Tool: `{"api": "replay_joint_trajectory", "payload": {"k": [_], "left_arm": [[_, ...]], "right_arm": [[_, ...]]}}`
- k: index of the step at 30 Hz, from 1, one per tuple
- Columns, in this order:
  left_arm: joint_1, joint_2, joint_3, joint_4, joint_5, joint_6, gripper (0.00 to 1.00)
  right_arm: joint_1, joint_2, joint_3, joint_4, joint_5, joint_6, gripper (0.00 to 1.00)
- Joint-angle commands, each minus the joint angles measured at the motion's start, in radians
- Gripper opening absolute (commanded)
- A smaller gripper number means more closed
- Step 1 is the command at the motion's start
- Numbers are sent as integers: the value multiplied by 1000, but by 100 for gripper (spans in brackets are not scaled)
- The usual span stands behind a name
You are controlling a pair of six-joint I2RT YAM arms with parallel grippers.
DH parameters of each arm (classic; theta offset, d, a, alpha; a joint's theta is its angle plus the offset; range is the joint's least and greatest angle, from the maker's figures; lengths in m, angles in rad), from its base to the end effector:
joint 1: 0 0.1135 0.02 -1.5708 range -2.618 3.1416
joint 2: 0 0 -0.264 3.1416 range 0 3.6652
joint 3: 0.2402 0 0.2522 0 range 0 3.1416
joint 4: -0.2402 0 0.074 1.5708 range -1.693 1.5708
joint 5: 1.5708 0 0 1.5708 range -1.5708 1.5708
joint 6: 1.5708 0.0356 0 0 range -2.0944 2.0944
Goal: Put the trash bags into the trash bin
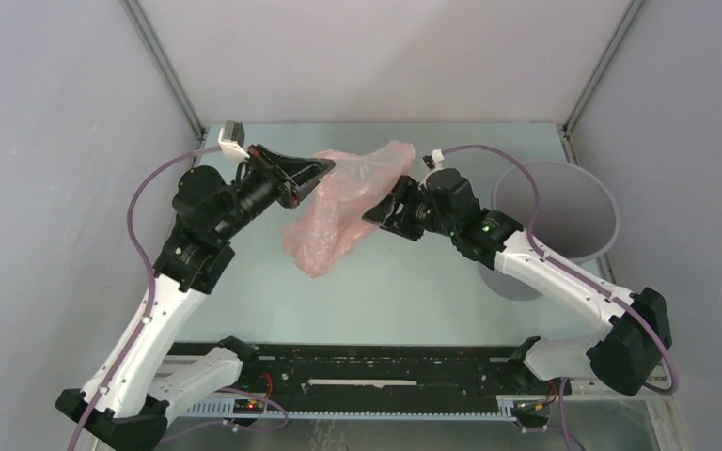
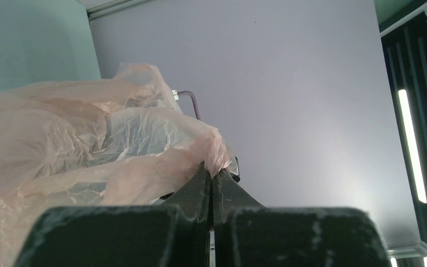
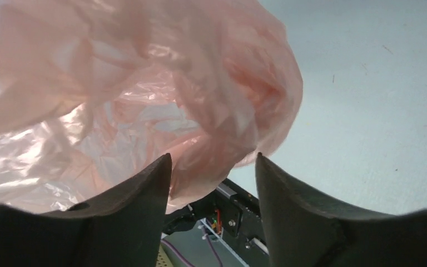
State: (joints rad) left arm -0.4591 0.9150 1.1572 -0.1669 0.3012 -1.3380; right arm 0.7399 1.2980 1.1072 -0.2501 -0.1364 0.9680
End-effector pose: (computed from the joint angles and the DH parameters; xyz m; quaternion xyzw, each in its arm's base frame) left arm 0.1658 -0.0937 0.4479 -0.1865 0.6552 -0.6307 0.3716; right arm 0.2180 0.2056 0.3336 0.0597 0.8413 0.4405 0.3075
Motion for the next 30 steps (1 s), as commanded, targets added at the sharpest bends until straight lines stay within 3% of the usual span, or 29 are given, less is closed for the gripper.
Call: {"api": "replay_joint_trajectory", "payload": {"k": [1,2,4,5,10,14,19,21,23,26,30], "left_arm": [[25,-27,-11,8,12,19,0],[39,-36,-8,-24,4,40,0],[72,-63,-11,-79,-9,74,0],[91,-77,-18,-100,-13,89,0],[223,-169,-32,-375,-161,237,0],[306,-243,-135,-513,-262,296,0],[315,-212,-297,-487,-150,236,0],[314,-168,-284,-462,-97,224,0],[313,-118,-212,-400,-51,242,0],[271,-28,19,-291,36,313,0],[83,68,445,-298,3,519,0]], "right_arm": [[-8,-13,-1,-28,42,-41,55],[-15,-24,-1,-47,49,-70,43],[-34,-50,-2,-93,59,-140,3],[-47,-64,-9,-110,56,-178,0],[-86,-127,-42,-230,20,-388,0],[-97,-147,-62,-383,32,-442,0],[-125,-115,-64,-414,-64,-456,0],[-161,-78,-16,-417,-131,-443,0],[-181,-23,98,-457,-170,-444,0],[-172,63,407,-604,-152,-481,0],[-32,119,920,-759,70,-618,0]]}}
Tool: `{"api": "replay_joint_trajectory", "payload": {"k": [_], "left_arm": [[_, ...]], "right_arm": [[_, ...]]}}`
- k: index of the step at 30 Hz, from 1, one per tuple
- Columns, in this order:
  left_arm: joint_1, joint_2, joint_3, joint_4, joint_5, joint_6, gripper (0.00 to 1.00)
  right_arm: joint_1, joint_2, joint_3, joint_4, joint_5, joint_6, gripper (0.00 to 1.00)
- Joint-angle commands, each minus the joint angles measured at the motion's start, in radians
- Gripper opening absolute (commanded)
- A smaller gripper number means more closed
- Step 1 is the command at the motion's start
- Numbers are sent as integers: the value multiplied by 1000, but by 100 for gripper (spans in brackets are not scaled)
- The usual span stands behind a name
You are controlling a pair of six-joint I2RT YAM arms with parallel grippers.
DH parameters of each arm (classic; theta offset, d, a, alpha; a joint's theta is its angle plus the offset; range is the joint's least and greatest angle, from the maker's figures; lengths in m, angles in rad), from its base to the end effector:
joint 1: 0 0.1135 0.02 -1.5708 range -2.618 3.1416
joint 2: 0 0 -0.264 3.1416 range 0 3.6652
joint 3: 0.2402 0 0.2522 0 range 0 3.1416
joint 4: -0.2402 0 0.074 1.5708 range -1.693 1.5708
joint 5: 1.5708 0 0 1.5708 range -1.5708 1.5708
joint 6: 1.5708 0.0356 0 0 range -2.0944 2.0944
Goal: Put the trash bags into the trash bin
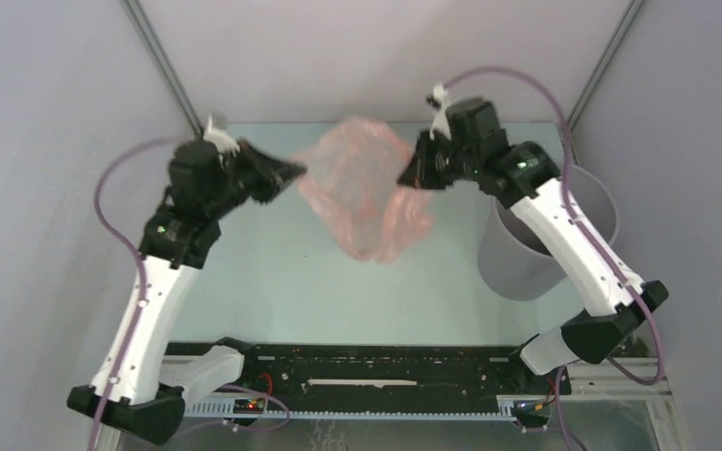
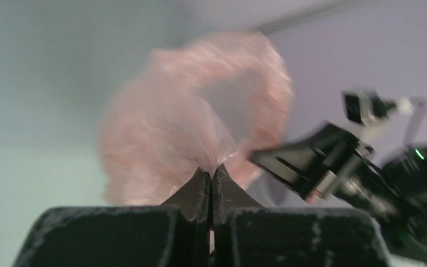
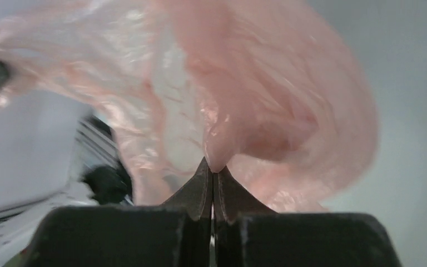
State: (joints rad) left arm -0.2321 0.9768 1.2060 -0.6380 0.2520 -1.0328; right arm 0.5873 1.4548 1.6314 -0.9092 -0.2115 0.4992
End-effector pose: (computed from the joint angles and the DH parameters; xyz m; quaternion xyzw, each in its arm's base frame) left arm 0.1894 -0.0539 0.4032 -0.2597 0.7906 -0.4066 0.3771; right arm 0.2464 0.1730 0.4051 -0.0829 0.9056 0.2917 0.2966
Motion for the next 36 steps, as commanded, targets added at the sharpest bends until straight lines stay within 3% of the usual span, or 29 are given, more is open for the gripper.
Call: {"api": "replay_joint_trajectory", "payload": {"k": [1,3,5,7,9,12,14,17,23,27,36], "left_arm": [[-185,9,439,166,20,260,0],[-226,-26,397,152,-79,312,0],[-225,-99,241,97,-255,247,0],[-200,-165,35,4,-377,142,0],[-121,-196,-192,-39,-262,73,0],[-64,-250,-444,10,-54,26,0],[-65,-329,-498,54,-46,0,0],[-64,-387,-443,87,-93,20,0],[-64,-255,-183,86,-36,112,0],[-63,-225,-36,22,-102,189,0],[-62,-221,-59,103,10,141,0]], "right_arm": [[168,-51,437,-79,217,-197,0],[234,-123,349,52,300,-259,5],[232,-232,92,235,298,-266,12],[189,-299,-153,346,245,-198,12],[121,-294,-322,358,107,-92,0],[98,-212,-443,294,-47,-28,0],[163,-185,-453,266,-20,-60,0],[196,-196,-447,289,-3,-86,0],[129,-218,-360,266,-44,-93,0],[112,-264,-340,249,-70,-93,2],[115,-299,-389,356,-284,-45,41]]}}
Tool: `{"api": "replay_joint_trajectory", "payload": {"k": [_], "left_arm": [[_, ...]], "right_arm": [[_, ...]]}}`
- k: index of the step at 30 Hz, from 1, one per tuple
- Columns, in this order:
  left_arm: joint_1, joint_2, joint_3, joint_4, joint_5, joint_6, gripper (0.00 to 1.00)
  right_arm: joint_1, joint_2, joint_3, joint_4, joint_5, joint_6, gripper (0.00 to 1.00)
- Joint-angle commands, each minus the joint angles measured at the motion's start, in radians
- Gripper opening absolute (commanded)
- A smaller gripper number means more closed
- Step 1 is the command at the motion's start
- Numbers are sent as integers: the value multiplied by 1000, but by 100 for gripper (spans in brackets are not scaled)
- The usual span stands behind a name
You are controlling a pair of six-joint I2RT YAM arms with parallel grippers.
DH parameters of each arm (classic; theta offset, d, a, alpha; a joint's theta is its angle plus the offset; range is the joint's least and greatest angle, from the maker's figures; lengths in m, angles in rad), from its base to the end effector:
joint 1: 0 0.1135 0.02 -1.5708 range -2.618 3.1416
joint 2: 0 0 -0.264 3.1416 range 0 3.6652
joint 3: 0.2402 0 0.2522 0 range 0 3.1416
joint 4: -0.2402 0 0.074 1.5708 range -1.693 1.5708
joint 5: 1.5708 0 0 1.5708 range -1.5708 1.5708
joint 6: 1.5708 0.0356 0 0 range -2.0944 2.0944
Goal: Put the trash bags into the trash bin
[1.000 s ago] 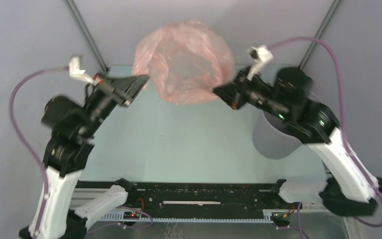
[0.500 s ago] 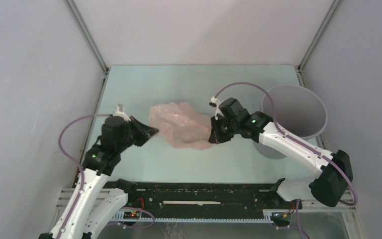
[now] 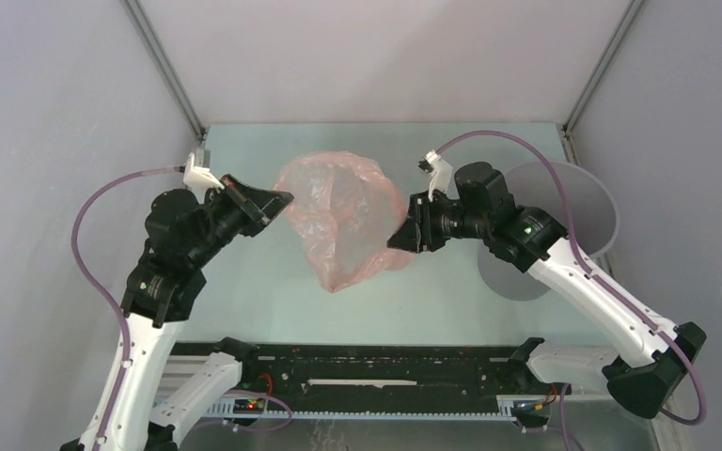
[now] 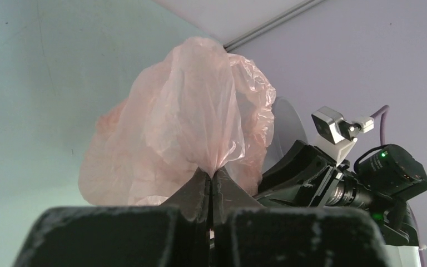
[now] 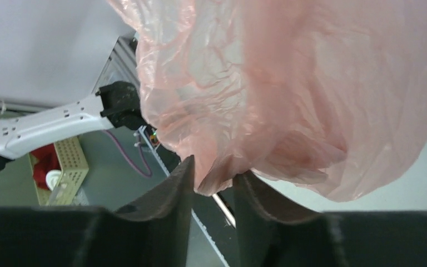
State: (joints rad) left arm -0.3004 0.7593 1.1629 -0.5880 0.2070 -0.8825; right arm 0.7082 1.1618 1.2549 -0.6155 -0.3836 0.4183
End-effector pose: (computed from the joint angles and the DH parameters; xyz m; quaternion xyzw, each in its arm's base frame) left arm 0.1289 -0.0476 0.4267 -0.1563 0.7519 -0.4203 0.4833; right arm 0.1782 0.1702 0.3848 -0.2172 0.8272 0.4019 0.3273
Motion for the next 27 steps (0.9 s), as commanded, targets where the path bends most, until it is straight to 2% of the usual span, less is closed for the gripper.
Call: {"api": "replay_joint_trajectory", "payload": {"k": [1,3,5,10,15,17,22,27], "left_arm": [[6,-9,-23,60,51,-18,0],[6,-15,-33,68,51,-32,0],[6,-11,-40,74,66,-41,0],[6,-6,-54,66,97,-45,0],[6,-13,-73,72,108,-60,0],[6,-12,-74,80,118,-60,0],[11,-11,-58,101,157,-46,0],[44,-31,-62,268,305,-51,0]], "right_arm": [[-18,-9,-13,70,-133,56,48],[-47,-14,-28,116,-200,101,59],[-77,-17,-43,157,-248,147,66],[-141,5,-80,244,-322,274,75],[-151,40,-81,338,-354,396,76],[-165,40,-81,313,-330,402,76],[-221,30,-81,122,-248,264,74],[-223,0,-81,3,-166,143,65]]}}
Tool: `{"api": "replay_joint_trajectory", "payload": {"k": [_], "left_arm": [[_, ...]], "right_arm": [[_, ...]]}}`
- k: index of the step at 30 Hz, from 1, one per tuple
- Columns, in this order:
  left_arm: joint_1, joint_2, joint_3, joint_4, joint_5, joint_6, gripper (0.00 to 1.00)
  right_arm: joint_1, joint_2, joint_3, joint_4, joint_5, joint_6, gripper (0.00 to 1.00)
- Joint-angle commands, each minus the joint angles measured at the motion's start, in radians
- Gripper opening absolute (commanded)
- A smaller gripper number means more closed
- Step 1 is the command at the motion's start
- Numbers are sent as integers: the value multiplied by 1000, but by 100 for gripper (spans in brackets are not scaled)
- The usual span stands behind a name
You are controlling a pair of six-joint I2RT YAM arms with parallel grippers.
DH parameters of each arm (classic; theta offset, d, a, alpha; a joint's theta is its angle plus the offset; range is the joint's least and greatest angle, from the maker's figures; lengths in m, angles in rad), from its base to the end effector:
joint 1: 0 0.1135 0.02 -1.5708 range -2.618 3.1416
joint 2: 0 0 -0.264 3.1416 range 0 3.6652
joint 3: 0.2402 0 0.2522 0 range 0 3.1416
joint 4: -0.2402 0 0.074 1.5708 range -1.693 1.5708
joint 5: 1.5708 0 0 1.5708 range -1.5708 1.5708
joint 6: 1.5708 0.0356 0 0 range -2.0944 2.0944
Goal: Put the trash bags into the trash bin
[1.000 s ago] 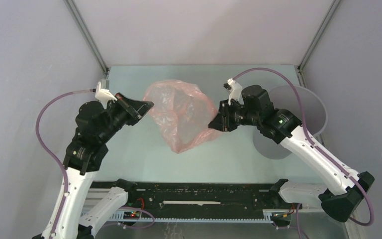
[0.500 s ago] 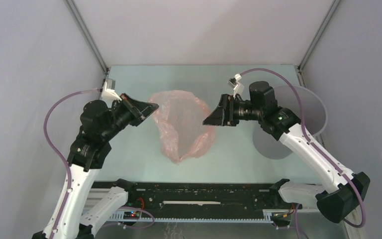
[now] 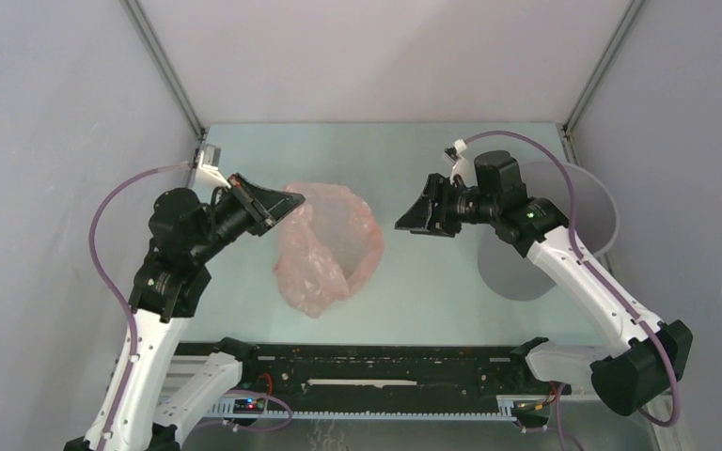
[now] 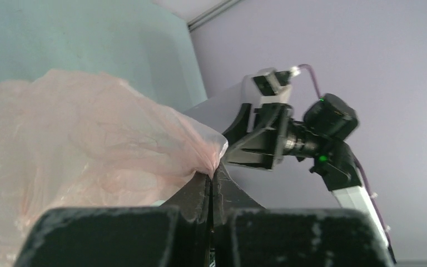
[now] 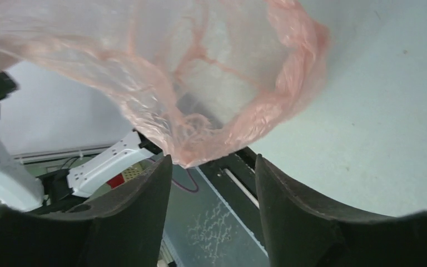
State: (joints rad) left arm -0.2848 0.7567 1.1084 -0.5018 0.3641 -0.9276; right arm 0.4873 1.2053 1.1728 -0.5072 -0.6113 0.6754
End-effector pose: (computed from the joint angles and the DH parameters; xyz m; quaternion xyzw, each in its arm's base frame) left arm 0.1341 -0.0525 0.4194 -0.1235 0.7447 -0.4782 0.4488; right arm 0.2210 0.1402 0.3591 -0.0698 0.8400 0.4770 0.2492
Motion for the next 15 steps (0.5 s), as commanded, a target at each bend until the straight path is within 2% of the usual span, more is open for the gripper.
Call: {"api": "replay_joint_trajectory", "payload": {"k": [1,7,11,15], "left_arm": [[33,-33,-8,226,178,-10,0],[46,-8,25,429,356,-64,0],[46,28,77,536,437,-115,0],[45,91,122,713,538,-253,0]], "right_arm": [[-5,-52,1,-112,70,-126,63],[-60,-97,19,-101,32,-175,47],[-66,-108,60,-122,47,-219,46],[-78,-106,63,-99,31,-202,47]]}}
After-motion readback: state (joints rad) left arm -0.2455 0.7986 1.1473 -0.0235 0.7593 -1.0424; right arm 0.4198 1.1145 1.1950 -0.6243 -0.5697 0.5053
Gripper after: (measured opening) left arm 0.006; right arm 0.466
